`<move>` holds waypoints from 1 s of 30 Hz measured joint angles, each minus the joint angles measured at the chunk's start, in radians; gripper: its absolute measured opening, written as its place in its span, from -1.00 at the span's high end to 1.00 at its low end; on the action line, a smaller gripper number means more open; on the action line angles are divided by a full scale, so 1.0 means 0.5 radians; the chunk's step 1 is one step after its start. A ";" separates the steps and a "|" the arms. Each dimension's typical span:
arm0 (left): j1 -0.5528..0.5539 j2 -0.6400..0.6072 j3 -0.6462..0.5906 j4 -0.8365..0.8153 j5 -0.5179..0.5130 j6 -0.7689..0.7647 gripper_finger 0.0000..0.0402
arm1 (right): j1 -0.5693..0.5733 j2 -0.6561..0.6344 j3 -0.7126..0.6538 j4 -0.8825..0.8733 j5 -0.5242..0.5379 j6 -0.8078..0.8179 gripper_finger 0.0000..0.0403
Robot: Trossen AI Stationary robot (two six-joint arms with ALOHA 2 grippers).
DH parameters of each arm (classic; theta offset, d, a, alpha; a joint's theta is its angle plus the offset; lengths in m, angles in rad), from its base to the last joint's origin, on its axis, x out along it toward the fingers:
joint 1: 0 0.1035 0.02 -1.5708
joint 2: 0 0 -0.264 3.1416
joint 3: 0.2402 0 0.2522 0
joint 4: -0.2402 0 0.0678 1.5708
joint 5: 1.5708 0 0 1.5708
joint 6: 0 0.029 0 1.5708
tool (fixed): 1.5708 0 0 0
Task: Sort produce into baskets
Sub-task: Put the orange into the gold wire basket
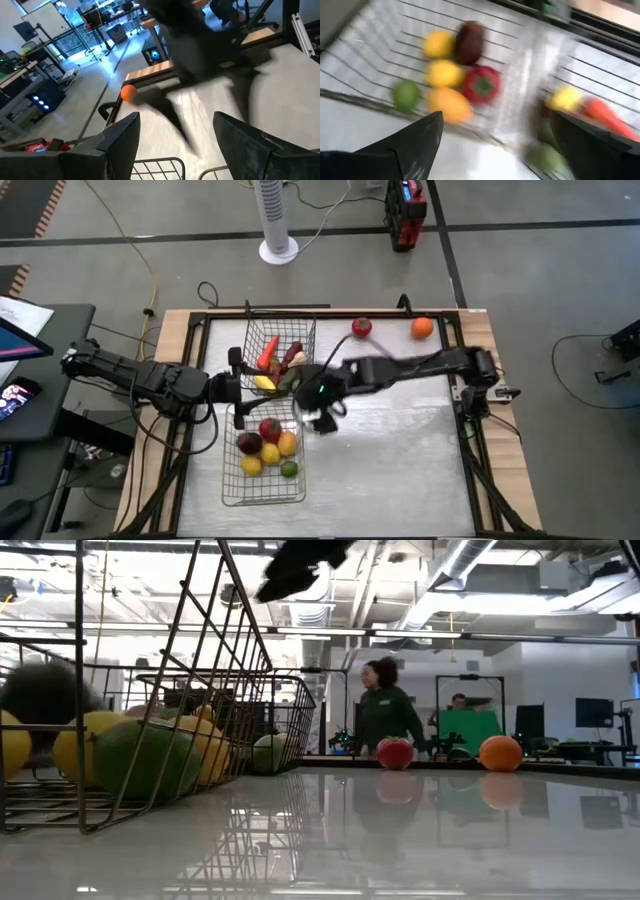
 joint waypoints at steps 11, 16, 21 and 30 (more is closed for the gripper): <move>0.000 0.001 0.000 0.025 -0.003 -0.034 -0.20 | -0.736 -0.497 -0.652 0.041 0.153 0.114 -0.95; 0.000 0.001 0.000 0.024 -0.054 -0.030 -0.20 | -1.157 -0.619 -1.030 0.229 0.171 0.093 -0.95; 0.000 0.001 0.000 0.027 -0.069 -0.020 -0.20 | -1.579 -0.622 -1.154 0.138 0.402 0.037 -0.95; 0.002 0.001 0.000 0.032 -0.091 -0.019 -0.20 | -2.145 -0.565 -1.156 -0.241 0.639 0.033 -0.95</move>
